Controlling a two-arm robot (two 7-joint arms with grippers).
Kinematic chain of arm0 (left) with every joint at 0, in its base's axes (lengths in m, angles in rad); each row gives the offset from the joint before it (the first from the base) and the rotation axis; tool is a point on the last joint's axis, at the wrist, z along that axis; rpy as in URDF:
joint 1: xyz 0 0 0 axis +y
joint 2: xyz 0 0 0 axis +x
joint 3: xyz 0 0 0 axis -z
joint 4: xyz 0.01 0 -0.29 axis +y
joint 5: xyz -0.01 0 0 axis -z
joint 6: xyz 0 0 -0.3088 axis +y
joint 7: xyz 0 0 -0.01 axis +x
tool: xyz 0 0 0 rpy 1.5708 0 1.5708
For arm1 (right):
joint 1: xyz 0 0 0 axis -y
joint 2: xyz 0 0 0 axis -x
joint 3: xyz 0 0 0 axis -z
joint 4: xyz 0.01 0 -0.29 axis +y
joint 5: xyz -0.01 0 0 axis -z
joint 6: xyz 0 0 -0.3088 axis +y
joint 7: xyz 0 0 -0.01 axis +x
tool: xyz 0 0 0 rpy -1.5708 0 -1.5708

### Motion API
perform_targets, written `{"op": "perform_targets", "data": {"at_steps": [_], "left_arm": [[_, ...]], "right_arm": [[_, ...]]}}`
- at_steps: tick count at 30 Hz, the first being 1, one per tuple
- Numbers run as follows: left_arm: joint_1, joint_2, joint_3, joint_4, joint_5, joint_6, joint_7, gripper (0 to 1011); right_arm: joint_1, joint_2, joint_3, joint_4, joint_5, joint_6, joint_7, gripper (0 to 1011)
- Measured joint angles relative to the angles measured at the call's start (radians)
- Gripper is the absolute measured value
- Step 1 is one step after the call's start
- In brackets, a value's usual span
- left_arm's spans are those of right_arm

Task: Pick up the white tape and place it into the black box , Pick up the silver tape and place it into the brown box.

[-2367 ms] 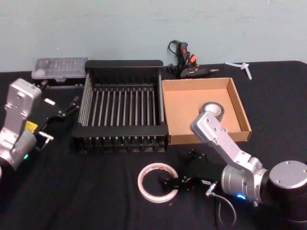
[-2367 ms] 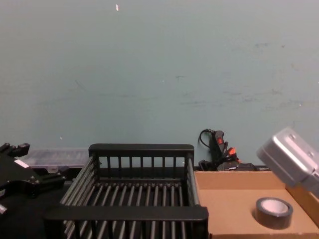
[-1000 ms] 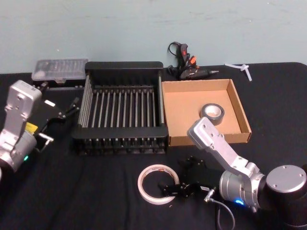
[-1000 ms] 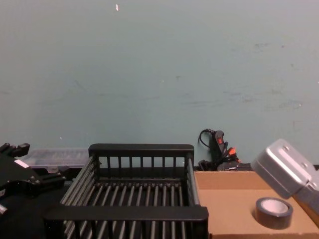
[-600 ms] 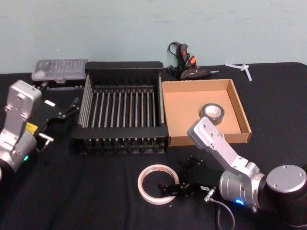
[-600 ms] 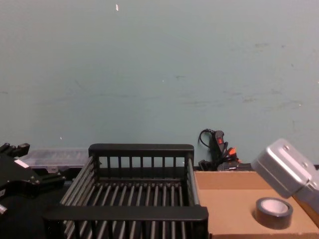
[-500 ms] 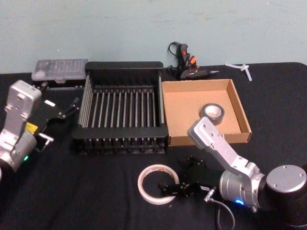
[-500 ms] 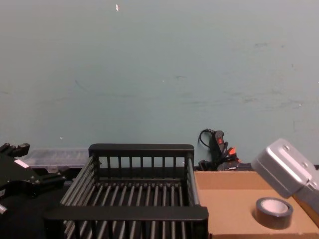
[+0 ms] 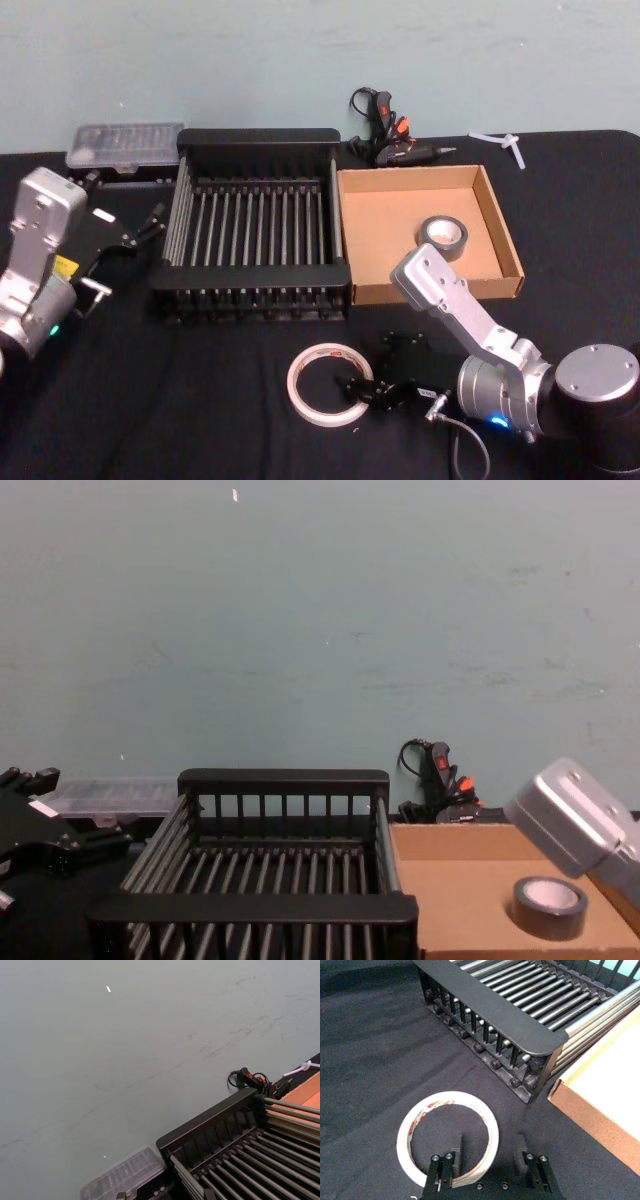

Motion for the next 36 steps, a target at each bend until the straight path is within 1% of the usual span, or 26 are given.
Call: {"op": "perform_targets", "data": {"at_steps": [2, 5, 7, 10, 13, 16, 18, 19, 24, 36], "left_arm": [[0.0, 0.0, 0.0, 0.0, 0.0, 0.0, 0.0, 1002], [0.0, 0.0, 0.0, 0.0, 0.0, 0.0, 0.0, 1001], [0.0, 0.0, 0.0, 0.0, 0.0, 0.0, 0.0, 1001], [0.0, 0.0, 0.0, 0.0, 0.0, 0.0, 0.0, 1001], [0.0, 0.0, 0.0, 0.0, 0.0, 0.0, 0.0, 1001], [0.0, 0.0, 0.0, 0.0, 0.0, 0.0, 0.0, 1001], [0.0, 0.0, 0.0, 0.0, 0.0, 0.0, 0.0, 1001], [0.0, 0.0, 0.0, 0.0, 0.0, 0.0, 0.0, 1001], [0.0, 0.0, 0.0, 0.0, 0.0, 0.0, 0.0, 1001], [0.0, 0.0, 0.0, 0.0, 0.0, 0.0, 0.0, 1001]], "right_arm": [[0.0, 0.0, 0.0, 0.0, 0.0, 0.0, 0.0, 609], [0.0, 0.0, 0.0, 0.0, 0.0, 0.0, 0.0, 531], [0.0, 0.0, 0.0, 0.0, 0.0, 0.0, 0.0, 446], [0.0, 0.0, 0.0, 0.0, 0.0, 0.0, 0.0, 364], [0.0, 0.0, 0.0, 0.0, 0.0, 0.0, 0.0, 243], [0.0, 0.0, 0.0, 0.0, 0.0, 0.0, 0.0, 176], [0.0, 0.0, 0.0, 0.0, 0.0, 0.0, 0.0, 157], [0.0, 0.0, 0.0, 0.0, 0.0, 0.0, 0.0, 127], [0.0, 0.0, 0.0, 0.0, 0.0, 0.0, 0.0, 94], [0.0, 0.0, 0.0, 0.0, 0.0, 0.0, 0.0, 92]]}}
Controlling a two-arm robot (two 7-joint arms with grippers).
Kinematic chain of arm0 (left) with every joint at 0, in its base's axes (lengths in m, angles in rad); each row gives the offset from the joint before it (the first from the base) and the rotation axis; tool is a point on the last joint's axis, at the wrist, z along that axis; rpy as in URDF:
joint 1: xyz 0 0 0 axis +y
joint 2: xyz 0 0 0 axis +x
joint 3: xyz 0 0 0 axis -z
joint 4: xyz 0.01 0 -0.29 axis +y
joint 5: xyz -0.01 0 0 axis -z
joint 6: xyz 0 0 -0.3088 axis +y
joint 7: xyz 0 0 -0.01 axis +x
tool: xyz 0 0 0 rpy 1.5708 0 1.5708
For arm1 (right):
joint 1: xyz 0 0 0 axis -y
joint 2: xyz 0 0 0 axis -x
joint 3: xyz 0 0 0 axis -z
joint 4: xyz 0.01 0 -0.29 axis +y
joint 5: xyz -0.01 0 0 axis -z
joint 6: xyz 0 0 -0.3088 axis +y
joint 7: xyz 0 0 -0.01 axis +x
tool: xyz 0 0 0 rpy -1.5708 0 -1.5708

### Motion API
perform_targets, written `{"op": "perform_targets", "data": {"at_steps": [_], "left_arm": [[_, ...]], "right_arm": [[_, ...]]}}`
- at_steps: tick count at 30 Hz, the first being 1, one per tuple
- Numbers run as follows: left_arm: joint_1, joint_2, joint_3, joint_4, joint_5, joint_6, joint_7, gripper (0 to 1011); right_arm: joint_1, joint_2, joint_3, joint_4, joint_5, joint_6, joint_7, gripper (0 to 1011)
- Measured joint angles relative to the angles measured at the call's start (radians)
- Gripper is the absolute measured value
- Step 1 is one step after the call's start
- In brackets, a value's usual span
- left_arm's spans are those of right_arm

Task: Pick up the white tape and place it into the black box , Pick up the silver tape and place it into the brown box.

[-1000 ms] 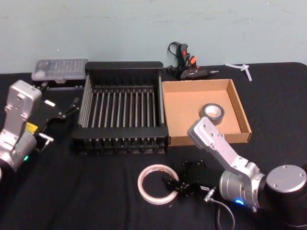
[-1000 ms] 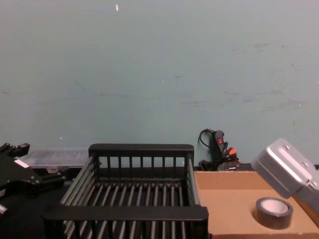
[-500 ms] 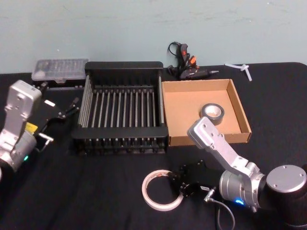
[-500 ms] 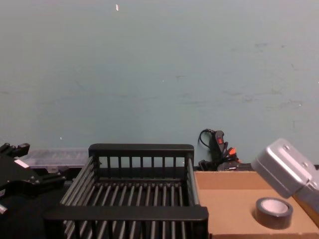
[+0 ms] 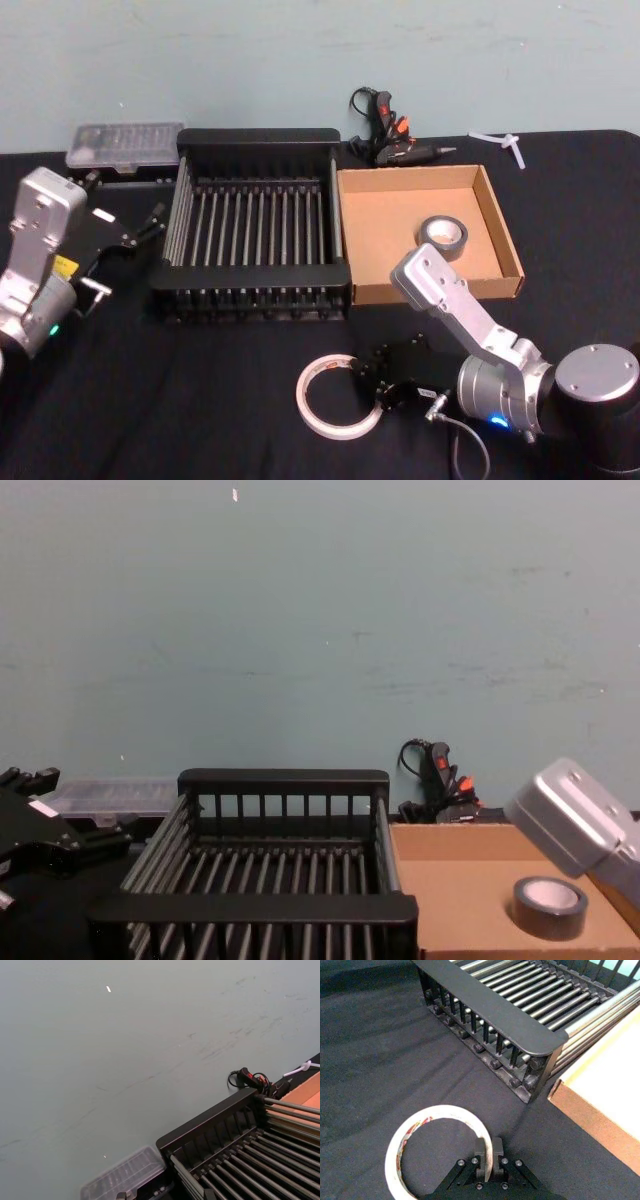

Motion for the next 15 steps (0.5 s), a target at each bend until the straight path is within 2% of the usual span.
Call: {"op": "perform_targets", "data": {"at_steps": [8, 15], "left_arm": [[0.0, 0.0, 0.0, 0.0, 0.0, 0.0, 0.0, 1001], [0.0, 0.0, 0.0, 0.0, 0.0, 0.0, 0.0, 1001]], "right_arm": [[0.0, 0.004, 0.005, -0.005, 0.007, -0.009, 0.009, 92], [-0.002, 0.017, 0.025, -0.038, 0.018, -0.024, 0.007, 92]]}}
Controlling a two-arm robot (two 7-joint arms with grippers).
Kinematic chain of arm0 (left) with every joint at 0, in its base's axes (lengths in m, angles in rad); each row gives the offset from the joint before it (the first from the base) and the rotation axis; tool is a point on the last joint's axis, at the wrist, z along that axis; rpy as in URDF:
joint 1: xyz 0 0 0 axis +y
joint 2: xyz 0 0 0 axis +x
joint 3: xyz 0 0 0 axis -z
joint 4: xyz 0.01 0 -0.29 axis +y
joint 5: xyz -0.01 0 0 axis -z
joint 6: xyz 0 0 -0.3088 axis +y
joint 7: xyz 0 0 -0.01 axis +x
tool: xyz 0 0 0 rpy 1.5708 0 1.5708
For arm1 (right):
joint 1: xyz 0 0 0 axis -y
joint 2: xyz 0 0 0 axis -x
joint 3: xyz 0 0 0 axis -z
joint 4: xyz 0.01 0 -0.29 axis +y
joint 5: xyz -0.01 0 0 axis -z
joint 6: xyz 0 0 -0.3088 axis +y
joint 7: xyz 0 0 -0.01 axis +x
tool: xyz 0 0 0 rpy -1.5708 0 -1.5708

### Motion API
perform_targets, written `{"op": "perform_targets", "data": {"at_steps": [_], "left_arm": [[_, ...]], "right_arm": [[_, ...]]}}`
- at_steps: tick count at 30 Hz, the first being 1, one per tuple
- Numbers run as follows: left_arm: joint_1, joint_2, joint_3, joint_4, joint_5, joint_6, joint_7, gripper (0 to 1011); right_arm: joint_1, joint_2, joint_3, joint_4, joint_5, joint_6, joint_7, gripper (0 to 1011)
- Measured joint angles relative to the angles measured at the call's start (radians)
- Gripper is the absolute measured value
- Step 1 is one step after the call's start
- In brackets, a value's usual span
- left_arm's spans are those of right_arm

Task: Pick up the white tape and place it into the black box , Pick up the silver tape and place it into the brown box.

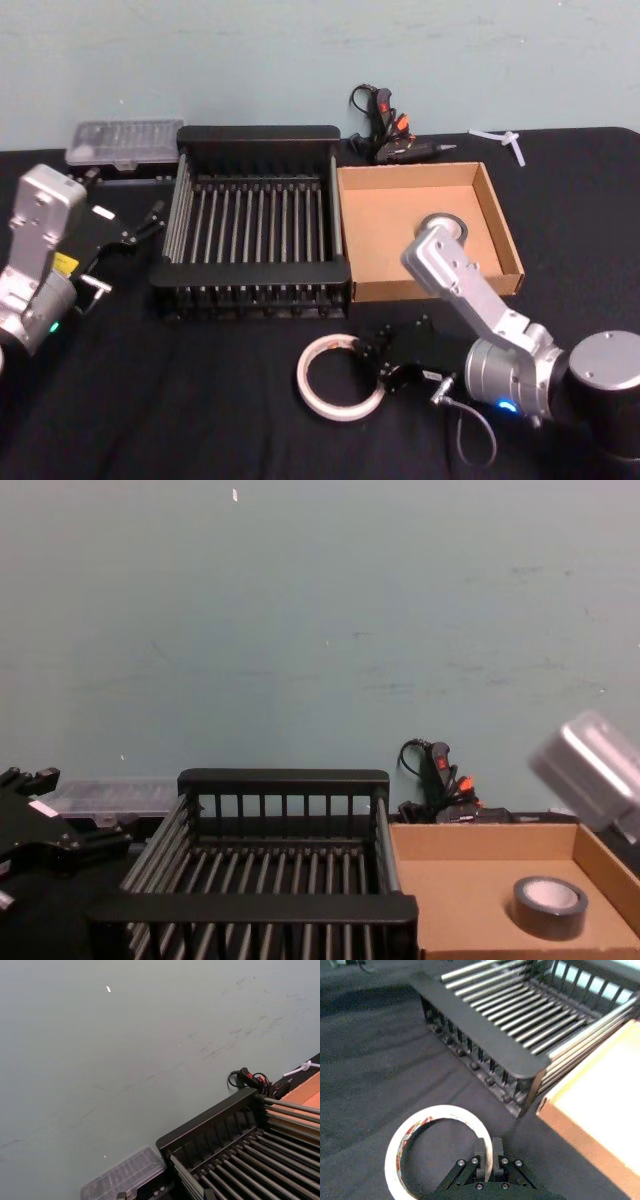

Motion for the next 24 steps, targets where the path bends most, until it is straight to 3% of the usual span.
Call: {"op": "perform_targets", "data": {"at_steps": [15, 24], "left_arm": [[0.0, 0.0, 0.0, 0.0, 0.0, 0.0, 0.0, 1001], [0.0, 0.0, 0.0, 0.0, 0.0, 0.0, 0.0, 1001]], "right_arm": [[-0.007, 0.049, 0.053, -0.109, 0.039, -0.036, -0.002, 92], [0.043, 0.055, 0.069, -0.119, 0.047, -0.057, -0.013, 92]]}}
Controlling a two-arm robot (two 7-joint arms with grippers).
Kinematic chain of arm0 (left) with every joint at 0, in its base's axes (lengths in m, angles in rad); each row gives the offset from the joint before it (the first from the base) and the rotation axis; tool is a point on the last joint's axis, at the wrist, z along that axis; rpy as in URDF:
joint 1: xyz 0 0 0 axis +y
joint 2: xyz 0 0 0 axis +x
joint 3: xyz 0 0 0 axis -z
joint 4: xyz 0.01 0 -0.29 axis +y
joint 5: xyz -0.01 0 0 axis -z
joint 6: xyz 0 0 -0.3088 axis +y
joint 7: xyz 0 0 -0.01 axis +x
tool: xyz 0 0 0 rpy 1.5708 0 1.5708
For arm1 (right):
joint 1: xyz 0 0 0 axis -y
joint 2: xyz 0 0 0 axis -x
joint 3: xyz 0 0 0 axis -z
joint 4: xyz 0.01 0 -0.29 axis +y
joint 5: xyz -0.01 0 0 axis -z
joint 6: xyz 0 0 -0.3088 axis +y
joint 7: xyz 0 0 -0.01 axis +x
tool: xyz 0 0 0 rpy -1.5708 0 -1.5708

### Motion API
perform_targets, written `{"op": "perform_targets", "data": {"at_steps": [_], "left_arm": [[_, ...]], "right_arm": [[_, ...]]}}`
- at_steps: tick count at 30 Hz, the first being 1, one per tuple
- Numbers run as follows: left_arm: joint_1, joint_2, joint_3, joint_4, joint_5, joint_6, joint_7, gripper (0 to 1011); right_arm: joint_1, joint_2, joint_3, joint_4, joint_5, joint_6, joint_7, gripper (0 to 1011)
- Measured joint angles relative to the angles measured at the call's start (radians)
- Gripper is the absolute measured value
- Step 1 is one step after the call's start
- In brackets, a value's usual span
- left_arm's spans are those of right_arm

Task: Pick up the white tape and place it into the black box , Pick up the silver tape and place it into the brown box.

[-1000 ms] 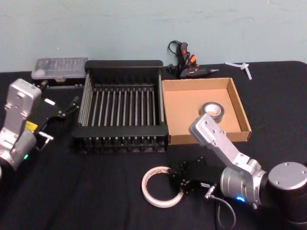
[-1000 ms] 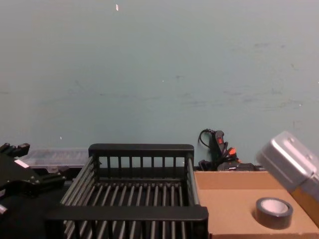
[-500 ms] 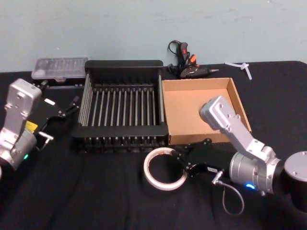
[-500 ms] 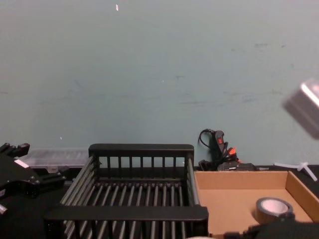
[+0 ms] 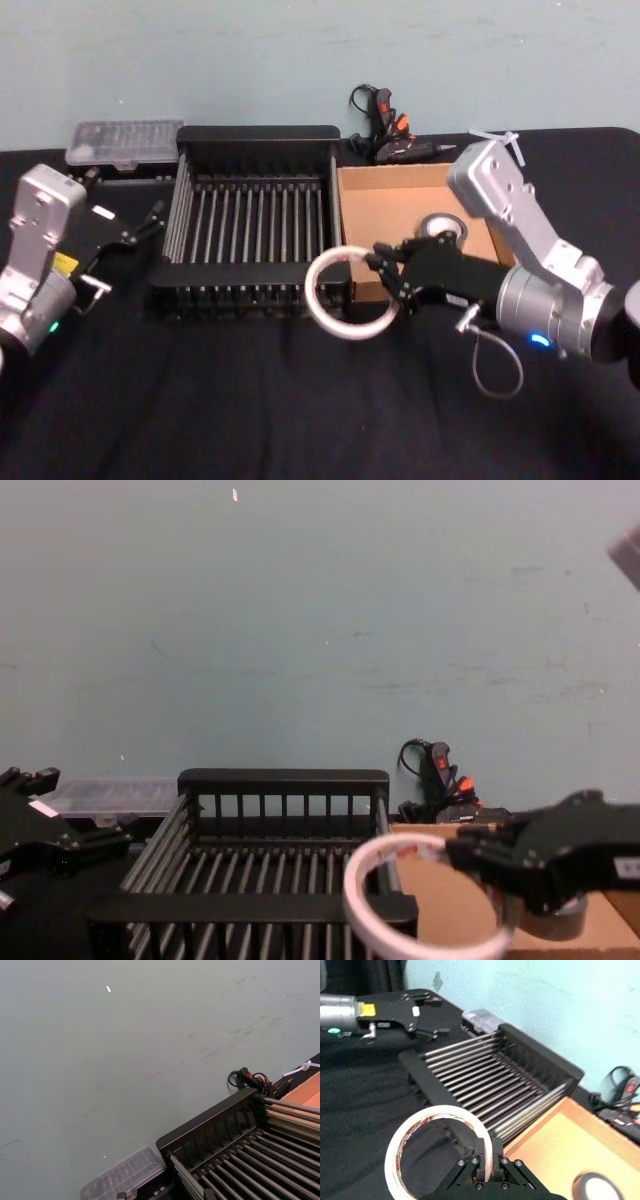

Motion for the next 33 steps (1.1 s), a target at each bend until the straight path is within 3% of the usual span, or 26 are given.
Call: {"op": "perform_targets", "data": {"at_steps": [13, 33], "left_arm": [[0.0, 0.0, 0.0, 0.0, 0.0, 0.0, 0.0, 1001], [0.0, 0.0, 0.0, 0.0, 0.0, 0.0, 0.0, 1001]], "right_arm": [[0.152, -0.058, -0.02, 0.12, -0.025, -0.015, -0.011, 92], [0.416, -0.22, -0.109, 0.467, -0.104, -0.061, 0.006, 92]]}}
